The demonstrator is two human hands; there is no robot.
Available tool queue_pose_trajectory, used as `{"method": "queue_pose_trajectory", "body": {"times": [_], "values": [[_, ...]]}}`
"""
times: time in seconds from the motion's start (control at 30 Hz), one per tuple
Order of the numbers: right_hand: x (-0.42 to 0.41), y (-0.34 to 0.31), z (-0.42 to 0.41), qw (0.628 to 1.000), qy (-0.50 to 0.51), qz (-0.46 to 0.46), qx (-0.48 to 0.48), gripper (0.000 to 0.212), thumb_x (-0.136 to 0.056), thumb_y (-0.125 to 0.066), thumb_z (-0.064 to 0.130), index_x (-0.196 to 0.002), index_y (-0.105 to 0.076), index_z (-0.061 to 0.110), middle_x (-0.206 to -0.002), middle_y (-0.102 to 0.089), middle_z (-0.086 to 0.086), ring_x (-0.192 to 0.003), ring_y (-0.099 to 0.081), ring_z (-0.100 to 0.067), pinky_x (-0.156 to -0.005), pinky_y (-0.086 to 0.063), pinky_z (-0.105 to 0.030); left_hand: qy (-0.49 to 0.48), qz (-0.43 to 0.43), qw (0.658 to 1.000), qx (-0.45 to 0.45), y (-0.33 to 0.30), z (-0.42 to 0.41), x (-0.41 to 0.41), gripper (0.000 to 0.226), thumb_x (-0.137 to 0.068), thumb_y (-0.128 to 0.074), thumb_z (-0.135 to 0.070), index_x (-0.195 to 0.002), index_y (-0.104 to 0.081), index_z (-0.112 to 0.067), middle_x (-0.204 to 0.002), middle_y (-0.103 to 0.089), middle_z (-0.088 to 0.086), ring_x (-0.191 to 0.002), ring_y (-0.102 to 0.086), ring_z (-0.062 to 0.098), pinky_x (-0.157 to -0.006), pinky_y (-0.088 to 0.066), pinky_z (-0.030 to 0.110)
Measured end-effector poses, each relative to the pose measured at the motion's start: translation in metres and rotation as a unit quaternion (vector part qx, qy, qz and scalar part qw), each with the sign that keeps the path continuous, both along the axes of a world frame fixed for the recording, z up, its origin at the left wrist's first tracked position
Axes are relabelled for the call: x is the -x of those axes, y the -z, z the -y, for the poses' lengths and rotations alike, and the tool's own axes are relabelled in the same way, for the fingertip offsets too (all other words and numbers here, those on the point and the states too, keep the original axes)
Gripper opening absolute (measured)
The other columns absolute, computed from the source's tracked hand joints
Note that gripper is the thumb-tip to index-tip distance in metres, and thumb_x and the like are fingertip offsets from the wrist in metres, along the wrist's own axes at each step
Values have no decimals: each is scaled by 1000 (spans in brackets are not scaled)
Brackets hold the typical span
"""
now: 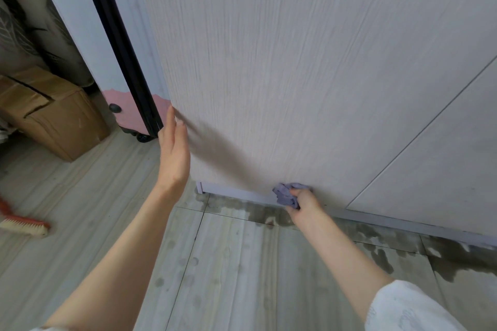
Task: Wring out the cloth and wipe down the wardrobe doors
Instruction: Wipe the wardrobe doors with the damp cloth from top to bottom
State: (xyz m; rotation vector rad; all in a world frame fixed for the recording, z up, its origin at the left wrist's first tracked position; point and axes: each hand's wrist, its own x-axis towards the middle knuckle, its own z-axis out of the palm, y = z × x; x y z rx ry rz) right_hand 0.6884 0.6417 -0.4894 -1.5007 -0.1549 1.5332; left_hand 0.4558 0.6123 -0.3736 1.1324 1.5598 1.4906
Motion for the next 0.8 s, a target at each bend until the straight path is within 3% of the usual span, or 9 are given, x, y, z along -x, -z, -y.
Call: {"method": "queue_pose_trajectory", "body": {"times": [0.07,0.2,0.3,0.33,0.4,0.47,0.5,0.63,0.8], "values": [[3,-24,-9,999,2,-32,-29,15,-90,-44,-7,-93,-50,6,-95,-56,-14,-51,-51,-18,-36,-39,-18,-11,8,1000,-3,-2,-1,-4,47,-102,-23,-39,-148,-16,-36,-141,-21,-19,-136,-22,5,-117,-18,45],[11,-75,-10,988,16,-101,-115,16,-87,-50,-10,-90,-55,4,-100,-61,-18,-79,-65,-25,-51,-57,-26,-36,14,999,-4,-2,-5,-7,47,-101,-26,-37,-148,-20,-33,-146,-25,-9,-136,-25,10,-116,-20,46],[17,-58,-9,987,42,-115,-101,20,-84,-52,-12,-94,-57,4,-106,-64,-16,-94,-65,-28,-50,-57,-27,-36,17,999,-6,-1,-7,-5,49,-99,-27,-41,-147,-22,-33,-146,-27,-7,-136,-28,12,-115,-22,48],[17,-45,-6,990,36,-112,-81,19,-84,-50,-14,-88,-56,4,-102,-64,-15,-91,-65,-26,-46,-54,-22,-35,21,999,-6,-1,-6,-4,49,-99,-27,-42,-147,-23,-33,-147,-27,-7,-136,-28,12,-115,-23,48],[11,-23,1,995,15,-93,-45,23,-85,-47,-12,-78,-52,10,-74,-67,-9,-67,-66,-19,-42,-49,-19,-34,28,999,-5,-1,-5,-3,49,-99,-26,-44,-147,-22,-34,-149,-26,-7,-137,-28,13,-115,-23,48],[3,-12,6,998,-10,-55,-25,18,-87,-50,-5,-84,-52,13,-50,-65,1,-47,-64,-11,-42,-50,-19,-32,25,999,-6,-1,-4,-5,49,-100,-26,-44,-148,-21,-34,-150,-23,-7,-138,-26,13,-115,-22,48],[1,-13,7,999,-14,-47,-21,15,-86,-51,-4,-87,-53,11,-52,-66,1,-48,-65,-11,-42,-51,-20,-32,22,999,-5,-2,-4,-7,48,-101,-25,-42,-148,-20,-34,-151,-21,-7,-139,-25,12,-115,-21,48],[-5,-52,7,995,46,-52,-69,22,-80,-55,-11,-94,-58,5,-97,-64,-13,-77,-64,-21,-48,-56,-26,-45,5,999,-10,-3,-6,-10,48,-100,-26,-39,-147,-22,-30,-147,-27,0,-135,-29,15,-115,-23,47],[-35,-90,10,989,56,-26,-137,15,-81,-58,-3,-93,-60,7,-88,-66,-12,-63,-67,-15,-46,-51,-20,-79,-34,996,-16,-3,-8,-22,46,-101,-27,-32,-146,-24,-20,-136,-34,13,-113,-34,13,-103,-24,27]]}}
